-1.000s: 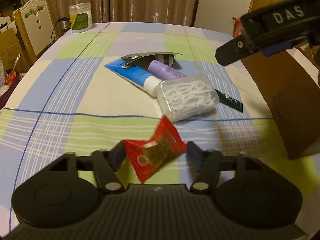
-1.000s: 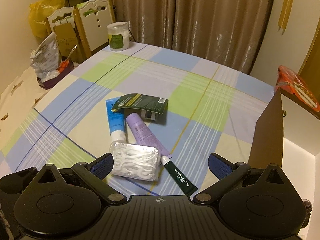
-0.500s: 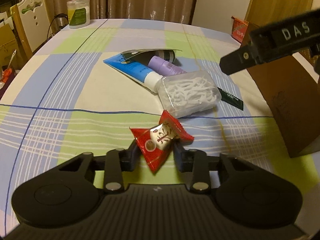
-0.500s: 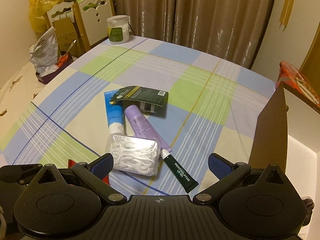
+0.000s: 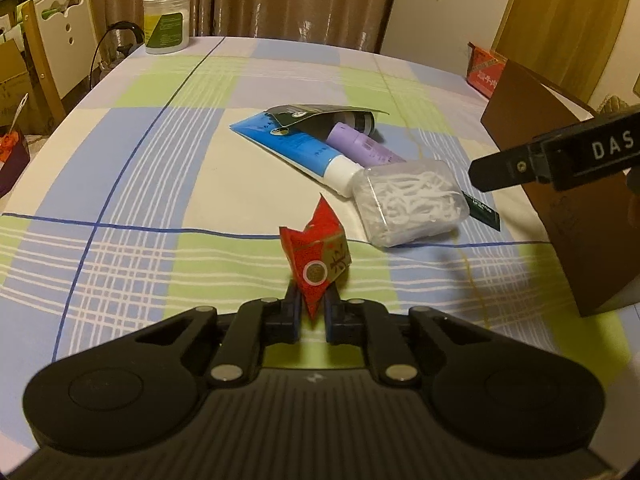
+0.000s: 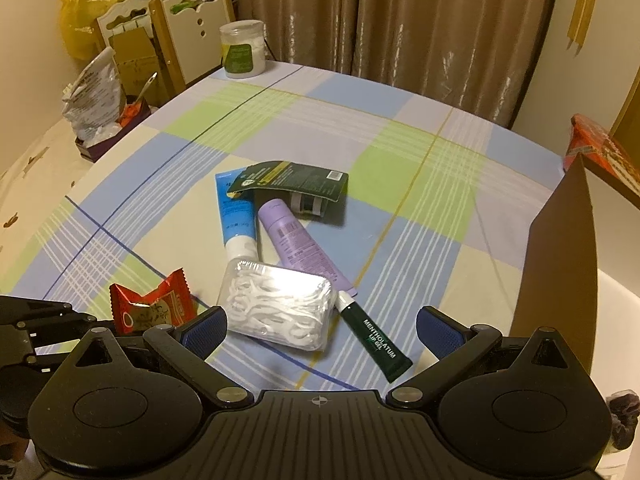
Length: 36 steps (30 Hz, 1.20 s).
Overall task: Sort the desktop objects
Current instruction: 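Lift the red candy with left tool while right tool grasps the floss pick box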
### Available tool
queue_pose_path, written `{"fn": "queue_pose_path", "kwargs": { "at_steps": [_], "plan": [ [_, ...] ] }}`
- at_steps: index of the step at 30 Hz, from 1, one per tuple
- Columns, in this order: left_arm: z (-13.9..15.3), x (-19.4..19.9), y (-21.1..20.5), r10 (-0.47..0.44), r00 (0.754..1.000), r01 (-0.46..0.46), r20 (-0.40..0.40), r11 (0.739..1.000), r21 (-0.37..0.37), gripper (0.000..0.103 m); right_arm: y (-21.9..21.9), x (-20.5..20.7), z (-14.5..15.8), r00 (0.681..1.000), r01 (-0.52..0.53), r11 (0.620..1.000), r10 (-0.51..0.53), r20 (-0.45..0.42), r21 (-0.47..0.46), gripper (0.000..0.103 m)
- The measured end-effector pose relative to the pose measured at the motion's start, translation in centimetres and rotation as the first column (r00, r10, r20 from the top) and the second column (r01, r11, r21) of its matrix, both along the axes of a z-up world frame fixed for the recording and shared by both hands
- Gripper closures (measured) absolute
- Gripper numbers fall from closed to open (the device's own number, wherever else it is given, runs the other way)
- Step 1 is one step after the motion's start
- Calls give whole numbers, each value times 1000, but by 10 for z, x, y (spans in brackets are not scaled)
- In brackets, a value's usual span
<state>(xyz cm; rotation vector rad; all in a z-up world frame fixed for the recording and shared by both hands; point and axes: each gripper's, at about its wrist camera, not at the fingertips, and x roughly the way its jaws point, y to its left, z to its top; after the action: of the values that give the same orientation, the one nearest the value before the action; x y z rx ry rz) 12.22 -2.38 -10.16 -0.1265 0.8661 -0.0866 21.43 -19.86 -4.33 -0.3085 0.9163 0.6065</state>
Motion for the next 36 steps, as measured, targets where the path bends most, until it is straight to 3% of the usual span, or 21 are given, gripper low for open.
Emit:
{"fn": "queue_pose_path", "kwargs": {
  "at_steps": [8, 13, 33, 34, 36],
  "plan": [
    [5, -12, 5, 0, 1000, 0, 18, 1000, 3, 96, 12, 1, -15, 999, -2, 1000, 3, -39, 5, 0],
    [9, -19, 11, 8, 1000, -9, 30, 1000, 11, 97, 21, 10, -24, 995, 79, 996, -75, -71, 51, 0],
    [11, -32, 53, 52, 998, -52, 35, 999, -5, 97, 52, 13, -60, 976, 218, 976, -218, -27, 0, 1],
    [11, -32, 54, 51, 998, -50, 35, 999, -5, 97, 52, 13, -61, 975, 219, 976, -219, -22, -5, 16],
    [12, -32, 55, 47, 998, -47, 39, 999, -5, 97, 54, 12, -61, 977, 213, 977, -214, -22, -11, 18]
  ]
}}
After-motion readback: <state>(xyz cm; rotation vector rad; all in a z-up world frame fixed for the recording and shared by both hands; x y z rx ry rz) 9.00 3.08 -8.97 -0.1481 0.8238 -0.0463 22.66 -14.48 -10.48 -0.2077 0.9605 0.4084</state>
